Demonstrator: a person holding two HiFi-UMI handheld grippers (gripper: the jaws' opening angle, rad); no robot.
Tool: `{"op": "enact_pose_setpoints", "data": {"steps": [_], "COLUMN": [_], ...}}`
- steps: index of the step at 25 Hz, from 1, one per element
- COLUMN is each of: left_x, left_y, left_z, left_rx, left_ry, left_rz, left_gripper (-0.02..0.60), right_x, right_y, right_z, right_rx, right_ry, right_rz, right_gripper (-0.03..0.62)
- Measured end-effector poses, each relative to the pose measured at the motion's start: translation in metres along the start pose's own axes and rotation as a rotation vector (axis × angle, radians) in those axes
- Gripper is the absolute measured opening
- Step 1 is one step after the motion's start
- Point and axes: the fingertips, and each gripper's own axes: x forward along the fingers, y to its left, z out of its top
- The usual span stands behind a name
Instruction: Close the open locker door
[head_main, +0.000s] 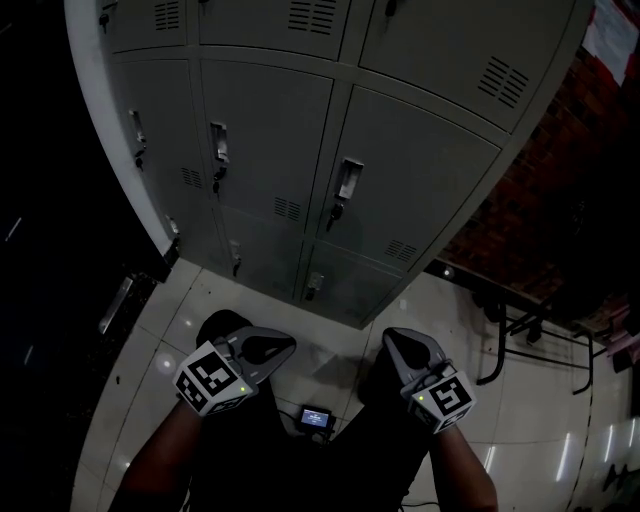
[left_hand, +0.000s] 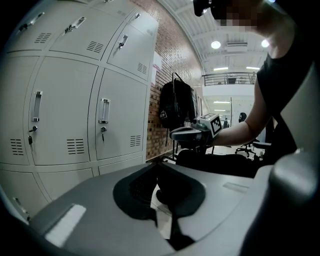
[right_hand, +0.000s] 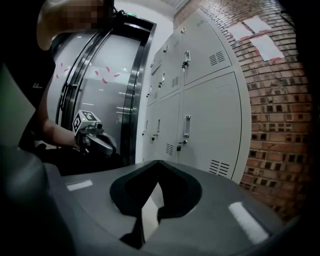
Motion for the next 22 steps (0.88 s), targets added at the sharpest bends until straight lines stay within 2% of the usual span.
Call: {"op": "enact_pose_setpoints", "data": {"steps": [8,22], "left_x": [0.0,0.0], "left_y": [0.0,-0.001], "left_z": [-0.001,-0.002], "left_rx": [0.001,0.006], "left_ry": [0.003,0.008], "left_rz": [0.0,0.002], "left_gripper": [0.012,0.012], "right_x": [-0.026,-0.028], "right_y": [0.006,0.002], "right_z": [-0.015,-0.015], "right_rx": [0.067,0.086], "right_ry": [-0.015,-0.038], "right_rz": [0.059,0.04], "right_gripper": [0.002,0.002]}}
